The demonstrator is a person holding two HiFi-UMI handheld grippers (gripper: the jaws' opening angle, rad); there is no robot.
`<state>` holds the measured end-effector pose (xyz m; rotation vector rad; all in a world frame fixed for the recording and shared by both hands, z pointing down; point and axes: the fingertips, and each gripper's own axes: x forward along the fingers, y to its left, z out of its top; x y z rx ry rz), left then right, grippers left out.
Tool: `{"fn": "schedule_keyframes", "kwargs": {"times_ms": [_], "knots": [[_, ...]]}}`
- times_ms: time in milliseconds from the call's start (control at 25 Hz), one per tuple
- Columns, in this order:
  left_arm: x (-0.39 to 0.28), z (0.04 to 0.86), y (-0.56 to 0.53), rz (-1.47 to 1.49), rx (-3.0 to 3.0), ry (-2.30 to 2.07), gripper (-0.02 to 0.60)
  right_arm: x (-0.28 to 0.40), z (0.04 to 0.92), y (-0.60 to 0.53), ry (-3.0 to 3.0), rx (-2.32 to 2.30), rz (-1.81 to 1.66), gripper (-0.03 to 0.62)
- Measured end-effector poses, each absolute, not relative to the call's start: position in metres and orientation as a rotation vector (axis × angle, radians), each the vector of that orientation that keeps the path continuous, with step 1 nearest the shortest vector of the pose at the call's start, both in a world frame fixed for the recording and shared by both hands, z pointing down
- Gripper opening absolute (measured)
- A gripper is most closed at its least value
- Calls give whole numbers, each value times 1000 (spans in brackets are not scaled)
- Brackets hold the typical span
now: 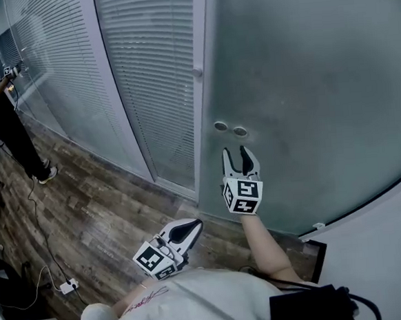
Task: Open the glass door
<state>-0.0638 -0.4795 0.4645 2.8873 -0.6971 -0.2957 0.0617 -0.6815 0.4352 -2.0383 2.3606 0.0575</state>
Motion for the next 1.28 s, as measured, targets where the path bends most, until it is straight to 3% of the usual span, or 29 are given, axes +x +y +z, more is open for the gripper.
{"fn": "schedule_keyframes", "kwargs": {"times_ms": [720,840,1280], "knots": [[-81,471,-499,-237,2838,-847,18,64,416,-763,2138,-2263,129,189],[-82,472,-499,-241,2829,-853,18,70,420,-764,2088,-2288,103,141],[-89,477,-490,-237,2798,-874,18,66,419,-755,2104,-2238,109,130]]}}
